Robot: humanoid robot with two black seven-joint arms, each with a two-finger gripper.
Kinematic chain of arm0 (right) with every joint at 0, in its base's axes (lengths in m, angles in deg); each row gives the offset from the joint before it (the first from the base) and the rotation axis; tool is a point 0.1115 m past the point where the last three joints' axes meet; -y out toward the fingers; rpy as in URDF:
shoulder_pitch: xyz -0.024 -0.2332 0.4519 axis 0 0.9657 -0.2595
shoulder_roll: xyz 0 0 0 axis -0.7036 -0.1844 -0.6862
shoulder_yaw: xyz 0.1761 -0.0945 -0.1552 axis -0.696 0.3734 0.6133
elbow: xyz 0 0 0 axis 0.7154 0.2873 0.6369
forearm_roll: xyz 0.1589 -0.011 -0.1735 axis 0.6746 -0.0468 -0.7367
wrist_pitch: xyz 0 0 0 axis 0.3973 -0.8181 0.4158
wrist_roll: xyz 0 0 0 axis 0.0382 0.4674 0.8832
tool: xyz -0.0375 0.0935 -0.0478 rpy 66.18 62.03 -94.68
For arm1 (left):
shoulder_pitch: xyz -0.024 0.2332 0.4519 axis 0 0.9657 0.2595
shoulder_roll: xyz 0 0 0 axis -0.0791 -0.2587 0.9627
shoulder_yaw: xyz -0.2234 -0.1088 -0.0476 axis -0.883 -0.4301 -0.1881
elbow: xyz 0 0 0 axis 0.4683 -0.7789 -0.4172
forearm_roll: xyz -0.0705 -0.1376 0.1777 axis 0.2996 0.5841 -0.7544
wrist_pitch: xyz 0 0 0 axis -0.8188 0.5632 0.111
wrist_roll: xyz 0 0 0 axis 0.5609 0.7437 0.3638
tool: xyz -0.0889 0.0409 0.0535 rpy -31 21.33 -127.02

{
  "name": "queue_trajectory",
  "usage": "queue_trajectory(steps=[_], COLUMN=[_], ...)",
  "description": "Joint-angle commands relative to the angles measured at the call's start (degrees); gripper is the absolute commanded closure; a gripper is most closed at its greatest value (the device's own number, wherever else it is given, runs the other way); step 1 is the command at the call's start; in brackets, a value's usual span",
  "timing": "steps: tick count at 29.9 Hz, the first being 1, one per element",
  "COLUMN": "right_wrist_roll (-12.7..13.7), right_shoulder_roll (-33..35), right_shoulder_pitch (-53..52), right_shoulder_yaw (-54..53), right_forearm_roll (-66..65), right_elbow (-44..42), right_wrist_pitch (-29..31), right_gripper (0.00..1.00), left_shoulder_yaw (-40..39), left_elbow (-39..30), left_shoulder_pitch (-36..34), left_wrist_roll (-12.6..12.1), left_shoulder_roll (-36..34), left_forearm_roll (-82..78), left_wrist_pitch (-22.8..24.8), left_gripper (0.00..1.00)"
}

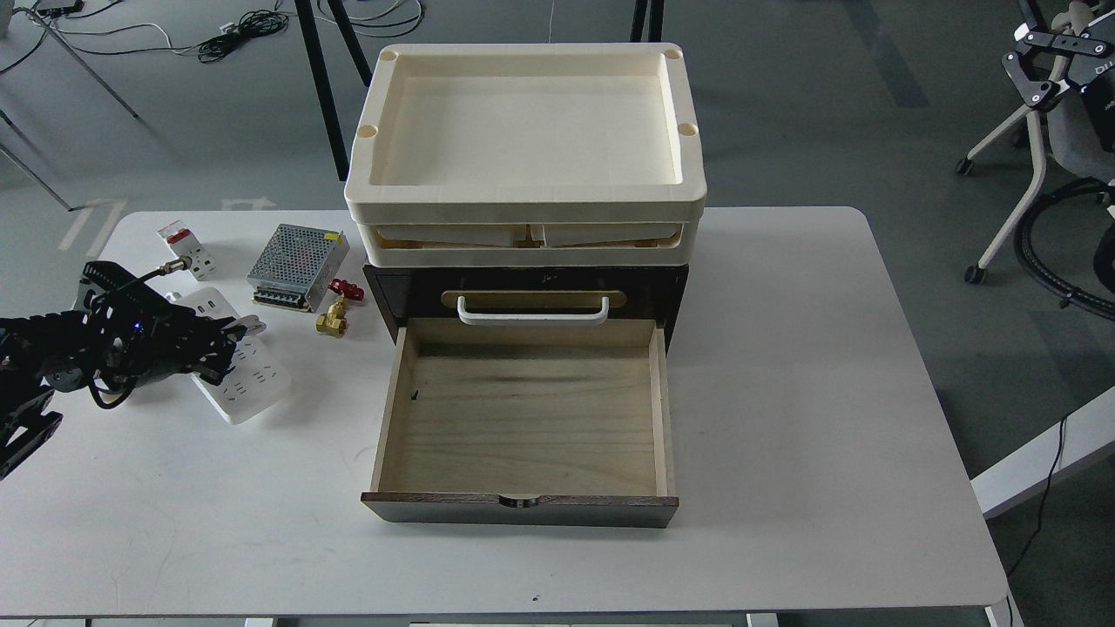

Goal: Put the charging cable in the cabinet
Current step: 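Close the left gripper on the power strip and its coiled cable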

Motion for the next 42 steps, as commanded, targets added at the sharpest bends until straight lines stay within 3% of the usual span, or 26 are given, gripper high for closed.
queue_trajectory(steps=[1, 17, 42], right_wrist_roll=[0.0, 0.0, 0.0], right_shoulder_roll=[0.0, 0.0, 0.0], right_shoulder_pitch=[0.1, 0.8, 0.8], right_shoulder_yaw=[0.0, 0.0, -0.6], right_forearm_roll=[0.0, 0.0, 0.1], right_elbow=[0.0, 0.1, 0.1], right_wrist_pitch=[0.0, 0.0, 0.0], right_gripper=[0.01, 0.01, 0.01], left_shoulder_yaw=[0.0, 0.1, -0.1], left_elbow=[0.0, 0.1, -0.1], left_shoulder_pitch=[0.0, 0.0, -2.3], left_wrist_roll=[0.0, 0.0, 0.0], left_shoulder_roll=[0.0, -0.4, -2.6], left_forearm_roll=[0.0, -0.2, 0.1], left_wrist_pitch=[-0.5, -1.2, -2.5], left_gripper=[0.93, 1.0, 1.0])
